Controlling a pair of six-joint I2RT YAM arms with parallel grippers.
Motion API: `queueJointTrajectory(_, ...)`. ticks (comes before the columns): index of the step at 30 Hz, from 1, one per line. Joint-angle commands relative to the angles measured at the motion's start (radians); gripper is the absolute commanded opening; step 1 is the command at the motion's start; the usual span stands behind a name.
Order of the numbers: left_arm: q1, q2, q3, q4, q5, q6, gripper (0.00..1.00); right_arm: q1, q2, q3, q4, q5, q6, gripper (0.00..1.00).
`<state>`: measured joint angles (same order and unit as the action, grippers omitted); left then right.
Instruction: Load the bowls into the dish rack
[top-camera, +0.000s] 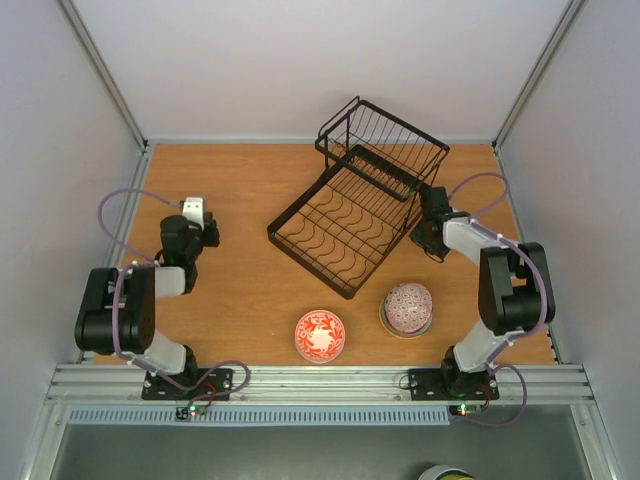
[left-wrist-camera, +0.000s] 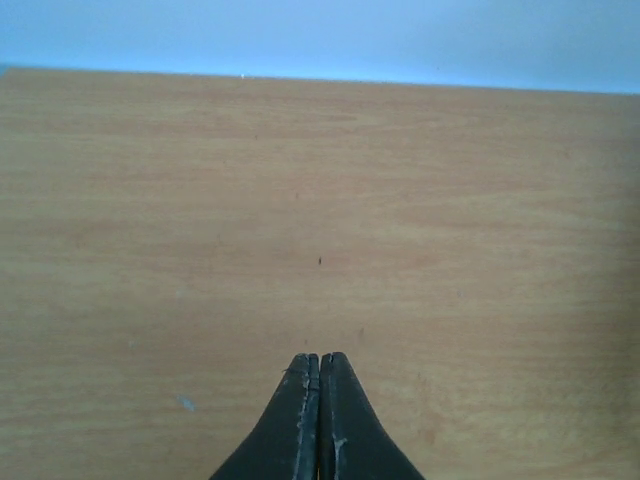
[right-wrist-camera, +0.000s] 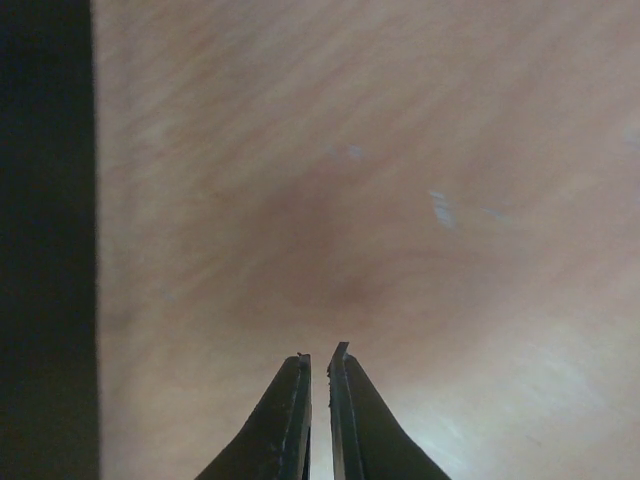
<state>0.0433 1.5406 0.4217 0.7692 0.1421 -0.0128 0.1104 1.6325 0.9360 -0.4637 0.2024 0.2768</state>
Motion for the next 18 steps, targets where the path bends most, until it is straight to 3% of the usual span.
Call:
queueJointTrajectory(1, -0.004, -0.095, 0.144, -0.249, 0.043, 0.035, 0.00, -0.005, 0.091, 0.081, 0.096, -0.094, -0.007, 0.07)
queueJointTrajectory(5, -0.004, -0.057, 0.366, -0.582, 0.235, 0.084, 0.01, -0.006, 0.155, 0.113, 0.116, -0.129, -0.003, 0.07)
queueJointTrajectory(9, -0.029, 0.198, 0.764, -1.106, 0.415, 0.130, 0.00, -0.005, 0.198, 0.126, 0.146, -0.191, 0.004, 0.07)
queueJointTrajectory(12, -0.095, 0.357, 0.923, -1.253, 0.437, 0.150, 0.01, -0.004, 0.215, 0.136, 0.164, -0.257, -0.003, 0.08)
queueJointTrajectory(18, -0.223, 0.514, 1.070, -1.440, 0.410, 0.210, 0.01, -0.004, 0.278, 0.255, 0.112, -0.339, -0.079, 0.08)
